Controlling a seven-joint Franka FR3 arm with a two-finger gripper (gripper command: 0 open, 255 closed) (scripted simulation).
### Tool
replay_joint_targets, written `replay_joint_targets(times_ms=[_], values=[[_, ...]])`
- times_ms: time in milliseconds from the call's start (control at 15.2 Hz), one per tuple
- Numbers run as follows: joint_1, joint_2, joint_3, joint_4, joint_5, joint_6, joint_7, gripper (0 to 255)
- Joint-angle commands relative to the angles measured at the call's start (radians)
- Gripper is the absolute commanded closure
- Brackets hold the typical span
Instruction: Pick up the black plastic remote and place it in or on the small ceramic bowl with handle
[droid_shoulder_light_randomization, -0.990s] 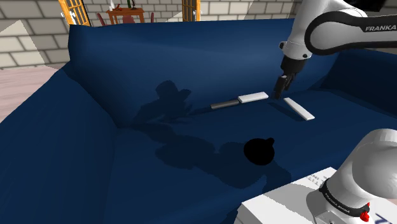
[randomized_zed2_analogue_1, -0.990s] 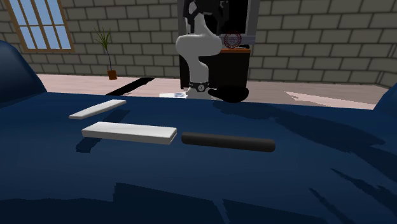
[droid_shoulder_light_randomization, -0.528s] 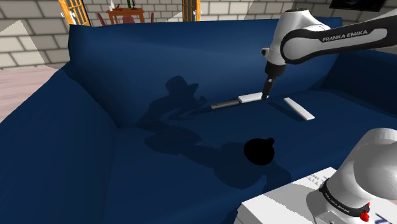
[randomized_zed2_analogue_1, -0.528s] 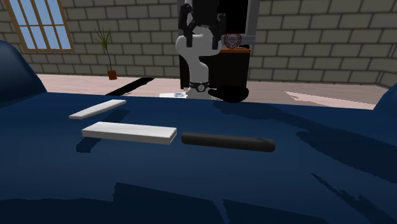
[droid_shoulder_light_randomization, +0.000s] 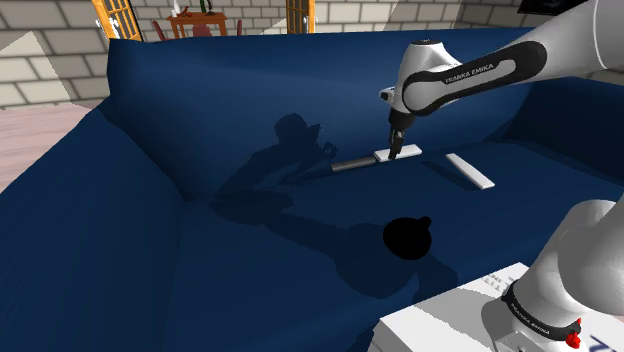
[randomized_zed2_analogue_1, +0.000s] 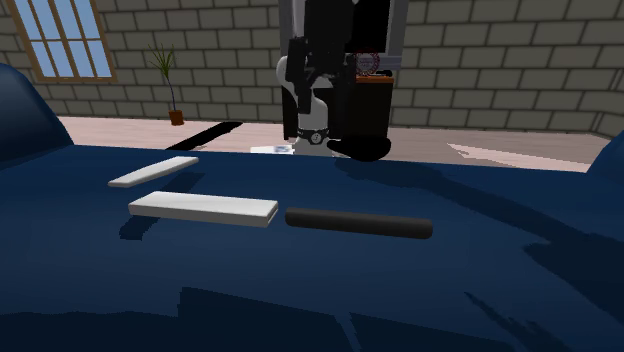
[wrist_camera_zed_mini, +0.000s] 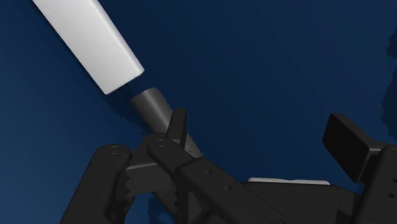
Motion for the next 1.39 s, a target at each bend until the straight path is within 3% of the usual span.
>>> replay_joint_targets(times_ms=[0,726,1320], values=[[0.014,0.076,-0.008,0.05,0.022,0.036,-0.085,0],[0.012,0.471,0.047,0.348,0.155,0.174,-0.498,0],[-0.001,0.547,0.057,0.35,0.177,0.247,-0.512,0]])
